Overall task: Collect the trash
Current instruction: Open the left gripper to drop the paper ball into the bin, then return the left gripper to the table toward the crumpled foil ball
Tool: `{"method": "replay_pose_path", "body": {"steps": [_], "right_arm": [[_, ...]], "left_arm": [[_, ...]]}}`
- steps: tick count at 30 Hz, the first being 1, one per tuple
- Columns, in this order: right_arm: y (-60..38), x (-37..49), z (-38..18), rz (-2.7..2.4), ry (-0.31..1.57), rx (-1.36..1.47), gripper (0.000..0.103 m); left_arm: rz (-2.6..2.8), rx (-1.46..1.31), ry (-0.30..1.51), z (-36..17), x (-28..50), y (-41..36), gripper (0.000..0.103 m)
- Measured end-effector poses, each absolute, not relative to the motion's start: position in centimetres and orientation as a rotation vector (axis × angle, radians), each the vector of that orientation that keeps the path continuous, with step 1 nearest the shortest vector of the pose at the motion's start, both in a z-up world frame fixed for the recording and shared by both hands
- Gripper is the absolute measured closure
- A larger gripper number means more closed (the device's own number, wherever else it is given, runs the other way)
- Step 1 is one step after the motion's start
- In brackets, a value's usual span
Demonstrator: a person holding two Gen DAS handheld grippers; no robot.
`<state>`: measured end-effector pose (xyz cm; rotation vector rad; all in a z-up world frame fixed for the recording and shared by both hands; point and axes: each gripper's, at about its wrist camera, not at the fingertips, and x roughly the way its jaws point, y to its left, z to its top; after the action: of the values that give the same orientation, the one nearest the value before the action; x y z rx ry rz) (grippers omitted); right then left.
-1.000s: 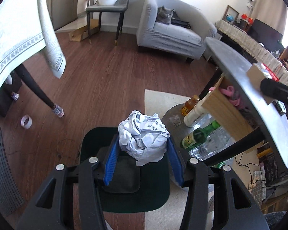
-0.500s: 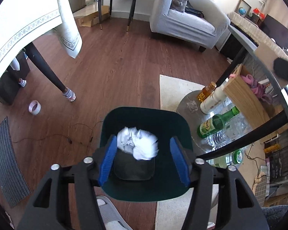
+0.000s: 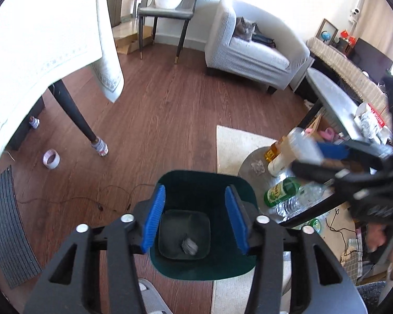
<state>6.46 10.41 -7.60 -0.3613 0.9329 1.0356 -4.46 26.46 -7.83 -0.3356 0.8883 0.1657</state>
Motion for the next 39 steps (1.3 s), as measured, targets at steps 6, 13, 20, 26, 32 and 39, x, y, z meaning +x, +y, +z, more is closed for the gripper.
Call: {"method": "replay_pose_path", "body": {"steps": [6, 13, 20, 26, 32, 39], "right_arm": [[12.1, 6.0, -10.5, 1.023, 0.996, -0.421, 0.055], [13.3, 5.2, -13.4, 1.009, 1.069, -0.482, 0.055], [13.6, 4.8, -16.1, 0.989, 1.117, -0.512, 0.055], [13.4, 4.4, -17.5, 0.985, 1.145, -0.536, 0.046], [12.7, 4.2, -16.8, 0.992, 1.134, -0.534, 0.043], [11.4, 3.9, -14.5, 1.019, 1.086, -0.507, 0.043]], "left_arm": [[0.171, -0.309, 0.837, -5.7, -4.8, 26.2, 0.065], [0.156, -0.341, 0.783, -3.2, -4.7, 26.1, 0.078], [0.135, -0.352, 0.736, -0.8, -4.7, 25.3, 0.078], [0.121, -0.354, 0.694, 0.9, -4.5, 24.7, 0.078], [0.102, -0.357, 0.668, 2.2, -4.4, 23.6, 0.075], [0.094, -0.367, 0.652, 2.8, -3.9, 22.7, 0.068]]}}
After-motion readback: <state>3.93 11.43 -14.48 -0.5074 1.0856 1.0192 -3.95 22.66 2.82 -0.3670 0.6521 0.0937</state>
